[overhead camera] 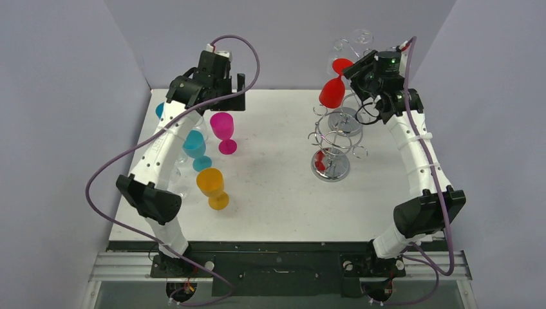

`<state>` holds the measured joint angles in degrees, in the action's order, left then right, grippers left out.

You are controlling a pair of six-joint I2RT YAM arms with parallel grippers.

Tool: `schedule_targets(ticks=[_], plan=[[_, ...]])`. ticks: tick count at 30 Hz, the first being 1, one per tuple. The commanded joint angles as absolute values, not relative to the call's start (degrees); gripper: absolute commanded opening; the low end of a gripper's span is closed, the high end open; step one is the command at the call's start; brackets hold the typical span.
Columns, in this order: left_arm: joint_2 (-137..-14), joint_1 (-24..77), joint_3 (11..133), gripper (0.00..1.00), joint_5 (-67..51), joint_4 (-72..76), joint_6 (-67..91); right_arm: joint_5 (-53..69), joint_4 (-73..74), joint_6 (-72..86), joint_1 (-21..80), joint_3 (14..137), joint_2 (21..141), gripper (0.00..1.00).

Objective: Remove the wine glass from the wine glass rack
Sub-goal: Pick up the wine glass from the wine rack.

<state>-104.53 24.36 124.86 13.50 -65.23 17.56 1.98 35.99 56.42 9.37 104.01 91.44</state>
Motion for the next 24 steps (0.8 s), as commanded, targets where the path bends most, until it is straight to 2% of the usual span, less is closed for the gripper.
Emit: schedule_targets(ticks=[1,2,3,6,14,24], plan=[[-95.7,25.2,117.3,0.93,10.5,-56.1,19.3,-6.6,29.0,62.1,11.4,102.4,89.3,0.51],[-93.8,25.4,116.0,0.94,10.0,-55.5,19.4,-7.5,27.8,63.4,11.5,101.4,89.2,0.51],[-92.7,25.5,113.4,1.0,9.1,-54.1,19.6,-7.9,27.0,64.1,11.8,100.8,89.2,0.49],[-87.9,26.1,108.5,0.97,6.8,-51.0,20.0,-10.1,24.9,66.6,12.3,99.2,89.4,0.47],[-81.1,27.1,99.7,0.96,3.8,-47.9,20.1,-14.4,23.6,70.0,12.9,98.3,90.5,0.39],[-78.6,27.1,97.7,0.96,3.2,-47.4,19.1,-15.5,24.8,71.1,12.8,99.8,92.3,0.38]])
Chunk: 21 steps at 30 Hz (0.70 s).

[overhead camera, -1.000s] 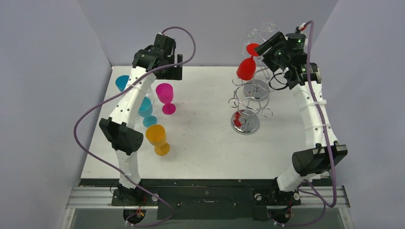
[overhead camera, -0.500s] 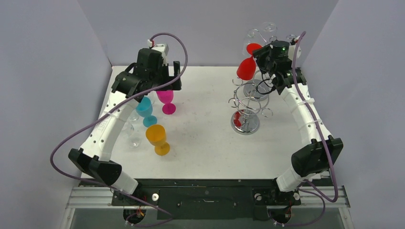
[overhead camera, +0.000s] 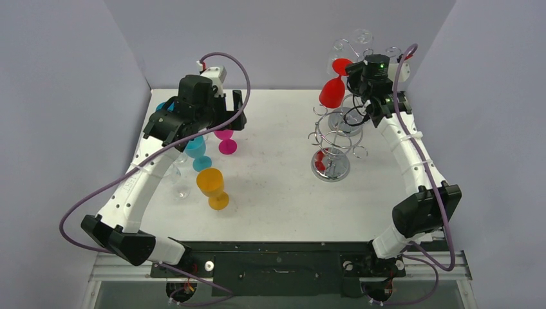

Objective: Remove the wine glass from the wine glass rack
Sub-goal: Pick up the wine glass from the wine rack.

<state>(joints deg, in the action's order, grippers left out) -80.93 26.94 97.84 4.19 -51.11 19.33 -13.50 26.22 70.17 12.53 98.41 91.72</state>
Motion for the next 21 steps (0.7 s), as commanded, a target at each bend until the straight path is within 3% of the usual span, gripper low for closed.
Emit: schedule_targets(ticks=[1,12,21], plan=[[-78.5,27.1,97.6,0.96,3.0,-47.2,19.1,-15.3,25.0,71.1,12.8,99.7,92.5,0.38],[-77.2,27.1,95.5,0.96,2.9,-46.4,19.3,-14.1,24.9,71.7,12.5,100.2,94.3,0.38],[-76.3,27.1,94.4,0.96,3.4,-46.2,19.3,-12.8,23.8,72.8,11.6,101.3,96.2,0.22]])
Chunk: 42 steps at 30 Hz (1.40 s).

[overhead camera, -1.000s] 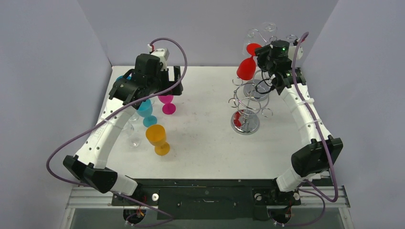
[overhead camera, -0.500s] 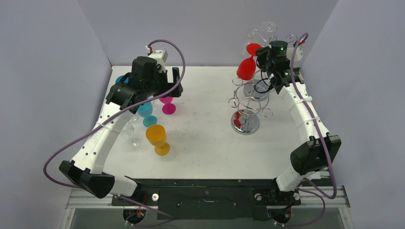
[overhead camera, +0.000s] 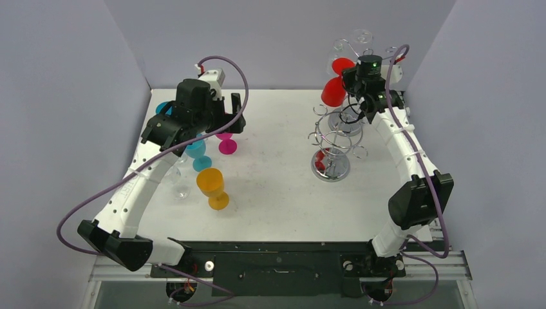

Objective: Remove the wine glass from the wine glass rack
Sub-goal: Pick up the wine glass from the wine rack.

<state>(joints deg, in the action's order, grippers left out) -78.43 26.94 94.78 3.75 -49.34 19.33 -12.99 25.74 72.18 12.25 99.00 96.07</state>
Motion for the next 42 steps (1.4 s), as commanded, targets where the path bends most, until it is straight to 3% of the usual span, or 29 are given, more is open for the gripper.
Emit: schedule_targets(ticks=[1,15,42], plan=[[-76.2,27.1,94.3,0.96,3.6,-46.2,19.3,-12.6,23.8,72.9,11.5,101.3,96.1,0.21],[-75.3,27.1,93.0,0.96,3.6,-45.6,19.4,-12.1,23.0,73.4,11.3,99.2,92.3,0.0],[-74.5,27.1,91.7,0.96,3.7,-44.8,19.4,-3.0,11.8,78.3,10.6,96.4,93.8,0.0]])
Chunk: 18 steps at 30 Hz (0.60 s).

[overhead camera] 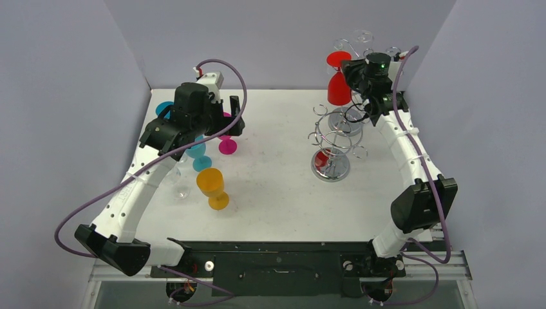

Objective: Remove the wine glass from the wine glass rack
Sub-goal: Pick up the wine glass from the wine rack.

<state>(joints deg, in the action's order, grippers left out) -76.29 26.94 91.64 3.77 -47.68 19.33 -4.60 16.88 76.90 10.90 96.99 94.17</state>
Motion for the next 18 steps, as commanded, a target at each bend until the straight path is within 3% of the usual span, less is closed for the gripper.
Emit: schedule_targets(ticks=[1,18], plan=[[-74.4,27.1,91.7,0.96,3.7,-44.8,19.3,-2.7,11.0,78.5,10.6,96.4,93.9,0.0],[-74.2,27.0,91.9,0.96,4.1,-45.4,19.2,-4.3,7.8,80.2,10.0,98.0,97.4,0.0]])
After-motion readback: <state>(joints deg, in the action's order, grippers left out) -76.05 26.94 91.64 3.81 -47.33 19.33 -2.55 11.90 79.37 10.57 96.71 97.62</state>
